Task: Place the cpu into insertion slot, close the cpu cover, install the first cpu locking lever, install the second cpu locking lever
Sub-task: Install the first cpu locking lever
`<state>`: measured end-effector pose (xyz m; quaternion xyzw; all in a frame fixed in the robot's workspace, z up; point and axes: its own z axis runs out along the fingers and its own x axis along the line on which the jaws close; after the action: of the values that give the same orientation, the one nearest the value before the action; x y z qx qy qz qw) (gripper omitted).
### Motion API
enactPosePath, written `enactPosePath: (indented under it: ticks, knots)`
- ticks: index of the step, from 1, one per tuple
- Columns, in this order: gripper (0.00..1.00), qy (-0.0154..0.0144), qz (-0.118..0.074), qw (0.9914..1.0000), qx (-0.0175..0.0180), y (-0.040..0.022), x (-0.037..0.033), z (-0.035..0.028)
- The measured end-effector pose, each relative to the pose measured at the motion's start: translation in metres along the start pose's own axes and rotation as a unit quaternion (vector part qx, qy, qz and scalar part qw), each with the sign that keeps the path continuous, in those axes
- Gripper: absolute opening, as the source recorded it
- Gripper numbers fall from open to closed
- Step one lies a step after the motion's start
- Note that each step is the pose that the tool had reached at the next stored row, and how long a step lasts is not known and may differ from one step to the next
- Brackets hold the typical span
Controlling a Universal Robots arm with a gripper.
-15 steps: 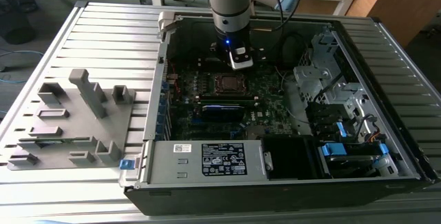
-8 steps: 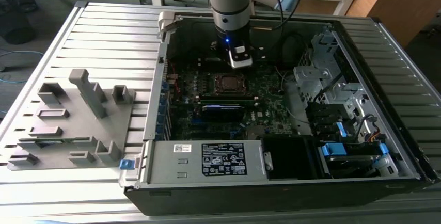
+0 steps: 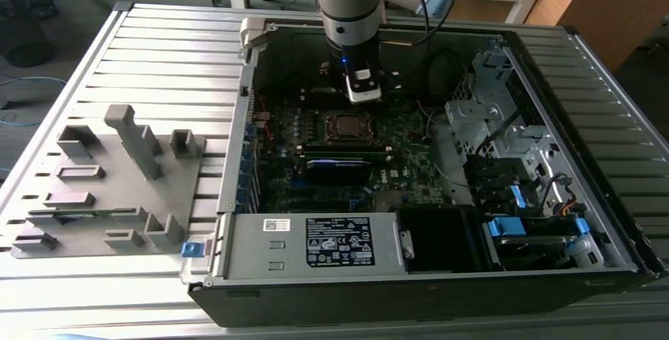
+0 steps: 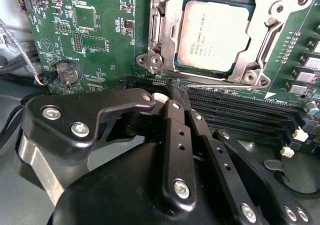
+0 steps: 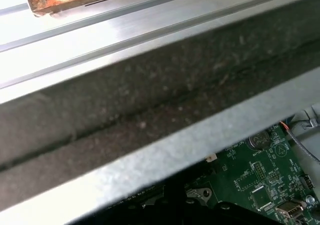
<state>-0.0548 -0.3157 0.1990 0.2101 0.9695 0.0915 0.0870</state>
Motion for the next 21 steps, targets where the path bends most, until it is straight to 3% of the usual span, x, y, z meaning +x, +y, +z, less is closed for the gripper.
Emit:
enactPosePath:
  ticks: [11, 21]
  knots:
    - [0.11, 0.0005, 0.005, 0.99998, -0.003, 0.002, 0.0014, 0.0004]
    - [0.11, 0.0003, 0.005, 0.99998, -0.0033, 0.0002, 0.0046, 0.0015]
